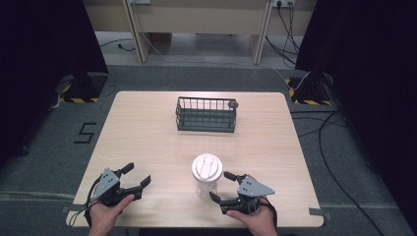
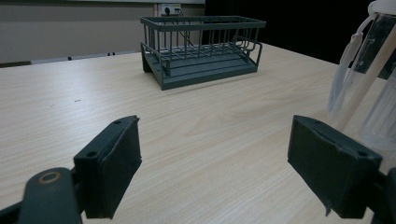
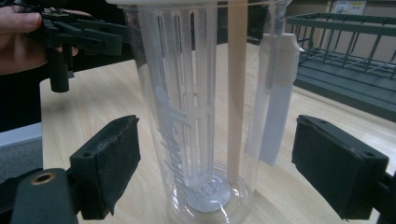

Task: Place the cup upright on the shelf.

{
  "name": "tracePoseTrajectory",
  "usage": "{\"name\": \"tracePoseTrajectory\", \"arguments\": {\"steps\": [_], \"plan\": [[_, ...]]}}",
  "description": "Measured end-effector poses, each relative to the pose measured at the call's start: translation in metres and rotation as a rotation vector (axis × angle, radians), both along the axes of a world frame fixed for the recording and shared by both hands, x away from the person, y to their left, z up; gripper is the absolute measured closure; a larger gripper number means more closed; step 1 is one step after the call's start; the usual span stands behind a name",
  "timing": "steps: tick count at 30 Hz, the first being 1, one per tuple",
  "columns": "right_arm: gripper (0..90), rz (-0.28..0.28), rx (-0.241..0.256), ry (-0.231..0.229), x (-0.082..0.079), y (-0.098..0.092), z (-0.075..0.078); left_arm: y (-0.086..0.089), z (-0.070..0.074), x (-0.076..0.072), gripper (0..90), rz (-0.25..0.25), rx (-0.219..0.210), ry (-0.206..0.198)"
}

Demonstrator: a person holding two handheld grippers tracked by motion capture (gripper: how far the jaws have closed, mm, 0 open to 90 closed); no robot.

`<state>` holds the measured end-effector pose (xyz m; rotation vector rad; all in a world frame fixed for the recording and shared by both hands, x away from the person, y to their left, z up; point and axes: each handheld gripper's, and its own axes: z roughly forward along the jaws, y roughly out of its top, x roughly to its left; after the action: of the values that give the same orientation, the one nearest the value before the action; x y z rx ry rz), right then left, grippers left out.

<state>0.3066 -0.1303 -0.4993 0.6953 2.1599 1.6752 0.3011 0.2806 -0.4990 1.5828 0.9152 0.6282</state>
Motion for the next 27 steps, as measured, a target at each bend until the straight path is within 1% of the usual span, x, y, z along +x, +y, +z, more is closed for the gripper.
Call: {"name": "tracePoseTrajectory", "arguments": {"steps": [10,17,27], "plan": [[15.7,0.015,-0.014,0.012,0.009,0.017,-0.004,0.0,0.0,0.0,16.7,-0.005,-0.002,-0.002],[15.3,0.031,-0.02,0.011,0.018,0.027,-0.005,0.0,0.0,0.0,16.8,-0.006,-0.003,-0.003],[16.8,0.042,-0.021,0.02,0.023,0.031,-0.008,0.0,0.001,0.0,17.0,-0.007,0.0,-0.005]]}}
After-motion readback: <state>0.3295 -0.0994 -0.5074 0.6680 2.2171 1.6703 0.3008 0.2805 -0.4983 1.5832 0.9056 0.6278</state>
